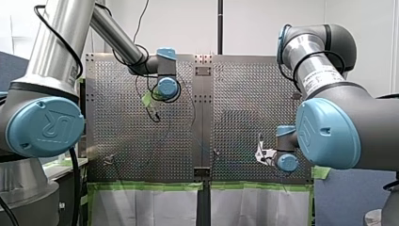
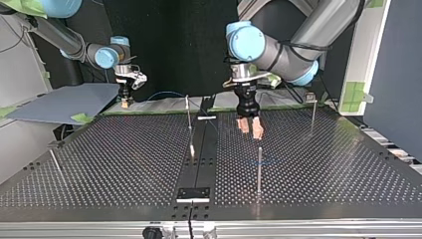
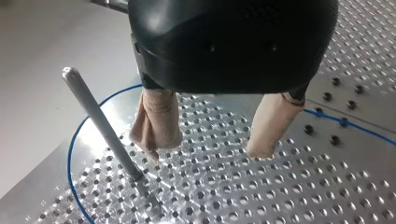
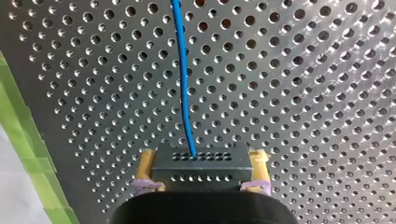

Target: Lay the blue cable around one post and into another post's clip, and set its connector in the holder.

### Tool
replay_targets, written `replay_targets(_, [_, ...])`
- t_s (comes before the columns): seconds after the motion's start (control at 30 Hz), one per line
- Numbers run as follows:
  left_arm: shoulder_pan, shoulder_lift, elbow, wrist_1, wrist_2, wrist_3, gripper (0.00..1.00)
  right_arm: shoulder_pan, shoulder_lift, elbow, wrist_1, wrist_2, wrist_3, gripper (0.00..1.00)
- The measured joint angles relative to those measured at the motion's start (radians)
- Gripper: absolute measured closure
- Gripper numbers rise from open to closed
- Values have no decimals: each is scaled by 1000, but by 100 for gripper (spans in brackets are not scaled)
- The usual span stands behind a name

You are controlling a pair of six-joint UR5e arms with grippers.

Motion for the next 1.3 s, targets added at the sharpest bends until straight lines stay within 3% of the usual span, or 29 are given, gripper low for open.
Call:
replay_targets(0.13, [12,1,0,4,28,-36,0,0,1,0,-1,-1,-1,100])
replay_targets(0.43, [65,0,0,-4,12,-110,0,0,3,0,-3,-1,-3,100])
replay_targets(0.7, [120,0,1,8,73,-181,0,0,5,0,-4,-1,-4,100])
replay_targets(1.0, [132,1,24,23,129,-251,0,0,7,0,-4,-1,-6,100])
replay_targets(1.3, [151,1,60,-4,95,-324,0,0,8,0,-4,-1,-6,100])
